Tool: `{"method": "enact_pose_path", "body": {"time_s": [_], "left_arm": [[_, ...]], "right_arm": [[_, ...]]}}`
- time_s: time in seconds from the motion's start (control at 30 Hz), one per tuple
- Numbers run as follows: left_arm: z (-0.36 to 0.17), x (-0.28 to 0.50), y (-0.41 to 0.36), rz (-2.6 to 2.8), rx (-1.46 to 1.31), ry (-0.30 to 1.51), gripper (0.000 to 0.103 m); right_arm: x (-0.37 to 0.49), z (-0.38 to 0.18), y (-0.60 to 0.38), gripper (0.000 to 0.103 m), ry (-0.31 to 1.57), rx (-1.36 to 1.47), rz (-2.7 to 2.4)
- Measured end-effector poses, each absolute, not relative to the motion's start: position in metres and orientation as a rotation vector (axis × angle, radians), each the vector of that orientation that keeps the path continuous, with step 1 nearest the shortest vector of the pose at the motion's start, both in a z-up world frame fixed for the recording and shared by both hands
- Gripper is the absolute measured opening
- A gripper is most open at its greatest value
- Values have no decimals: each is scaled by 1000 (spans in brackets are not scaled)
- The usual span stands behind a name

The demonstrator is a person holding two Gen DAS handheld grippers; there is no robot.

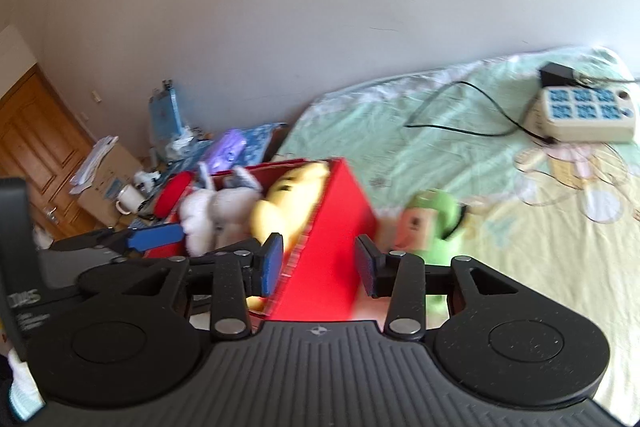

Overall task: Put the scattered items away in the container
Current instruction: 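Move the right gripper to the green-and-beige plush on the bed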

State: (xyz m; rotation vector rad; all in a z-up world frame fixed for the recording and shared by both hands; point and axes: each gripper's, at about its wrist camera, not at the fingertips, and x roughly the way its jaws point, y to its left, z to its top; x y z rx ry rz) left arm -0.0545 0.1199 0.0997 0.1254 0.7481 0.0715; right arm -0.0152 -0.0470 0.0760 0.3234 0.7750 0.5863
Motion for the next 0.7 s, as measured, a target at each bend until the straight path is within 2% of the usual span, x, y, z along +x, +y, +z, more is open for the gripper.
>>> {"method": "enact_pose_path", "body": {"time_s": [0.03, 0.1, 0.3, 0.53, 0.7], "left_arm": [[98, -58, 112, 50, 135, 745, 86], [92, -61, 94, 2, 155, 747, 88], [76, -62, 58, -91, 206, 758, 88], [58, -45, 39, -161, 165, 790, 89], [35, -35, 35, -151, 168, 792, 88]], "right_arm": [[-14, 72, -54, 44, 786, 324, 572], [-10, 63, -68, 47, 812, 339, 539], [-1, 41, -100, 47, 871, 415, 483], [7, 34, -117, 47, 887, 440, 462], [25, 21, -130, 52, 936, 516, 446]]}}
